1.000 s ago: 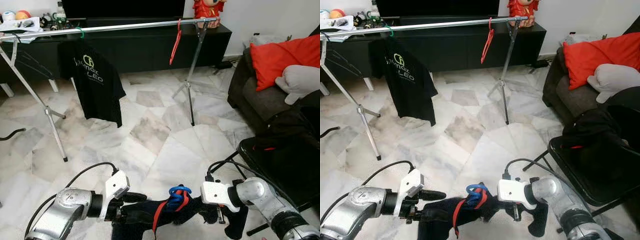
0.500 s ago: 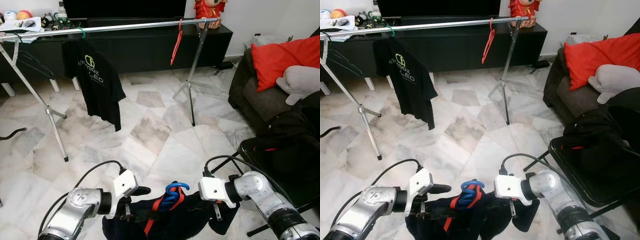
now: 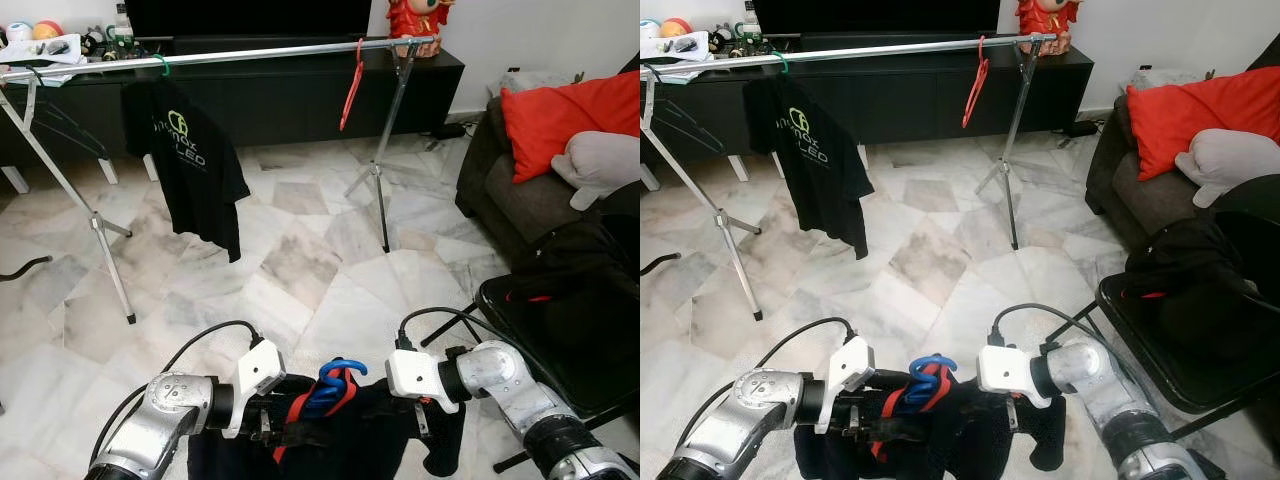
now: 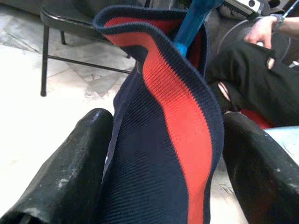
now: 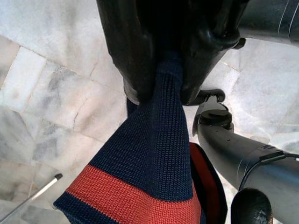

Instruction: Hang hanger

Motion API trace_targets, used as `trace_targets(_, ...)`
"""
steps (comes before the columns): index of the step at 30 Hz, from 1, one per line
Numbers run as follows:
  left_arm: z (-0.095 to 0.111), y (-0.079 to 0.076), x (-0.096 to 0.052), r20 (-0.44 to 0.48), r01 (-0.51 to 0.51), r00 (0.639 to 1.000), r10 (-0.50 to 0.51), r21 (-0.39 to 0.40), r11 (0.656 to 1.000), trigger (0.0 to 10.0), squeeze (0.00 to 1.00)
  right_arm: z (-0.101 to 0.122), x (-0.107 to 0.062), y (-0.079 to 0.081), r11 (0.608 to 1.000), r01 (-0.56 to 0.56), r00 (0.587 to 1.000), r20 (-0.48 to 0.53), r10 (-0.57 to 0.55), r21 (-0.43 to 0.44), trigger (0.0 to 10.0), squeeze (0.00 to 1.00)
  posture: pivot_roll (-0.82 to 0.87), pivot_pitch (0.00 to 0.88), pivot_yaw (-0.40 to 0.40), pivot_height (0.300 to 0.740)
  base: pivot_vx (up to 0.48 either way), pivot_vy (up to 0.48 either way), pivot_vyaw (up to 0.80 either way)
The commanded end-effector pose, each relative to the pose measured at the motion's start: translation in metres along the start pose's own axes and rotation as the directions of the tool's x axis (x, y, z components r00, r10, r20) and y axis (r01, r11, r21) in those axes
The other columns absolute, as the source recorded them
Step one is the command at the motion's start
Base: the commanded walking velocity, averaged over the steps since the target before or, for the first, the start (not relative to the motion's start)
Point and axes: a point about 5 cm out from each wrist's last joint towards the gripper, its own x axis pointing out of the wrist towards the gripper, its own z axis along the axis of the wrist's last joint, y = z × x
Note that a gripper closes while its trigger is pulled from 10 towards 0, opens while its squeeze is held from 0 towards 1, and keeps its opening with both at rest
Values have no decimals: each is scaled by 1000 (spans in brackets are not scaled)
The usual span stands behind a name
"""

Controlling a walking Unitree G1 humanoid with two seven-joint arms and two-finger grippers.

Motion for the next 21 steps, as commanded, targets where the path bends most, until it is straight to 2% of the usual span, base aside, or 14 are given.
trace_targets(1,3,2,3,8,-14,1000,13,19,1000,10000,0,9,-1,-8,999,33,999,20,-32,-17,0,0,-34,115,-82,721,0,0,0)
trace_targets(5,5,4,7,27,-39,999,38,20,999,10000,0,11,2,-9,999,37,999,22,-36,-9,0,0,-35,117,-81,721,0,0,0)
trace_targets(7,6,5,8,32,-44,999,44,20,999,4510,0,12,3,-9,999,36,999,26,-36,-10,0,0,-35,117,-81,721,0,0,0)
trace_targets(8,6,5,9,33,-45,998,44,20,999,549,0,12,4,-9,999,36,999,27,-36,-11,0,0,-33,119,-81,721,0,0,0)
trace_targets(9,6,5,9,34,-46,998,45,20,999,549,0,12,4,-9,999,36,999,30,-36,-10,0,0,-34,119,-81,721,0,0,0)
trace_targets(10,7,5,9,36,-48,998,47,19,999,0,0,14,4,-10,999,38,999,36,-38,-9,0,0,-34,119,-81,721,0,0,0)
trace_targets(21,4,6,10,0,-46,999,46,44,998,0,0,18,2,-15,998,60,997,45,-60,2,0,0,-37,125,-79,721,0,0,0)
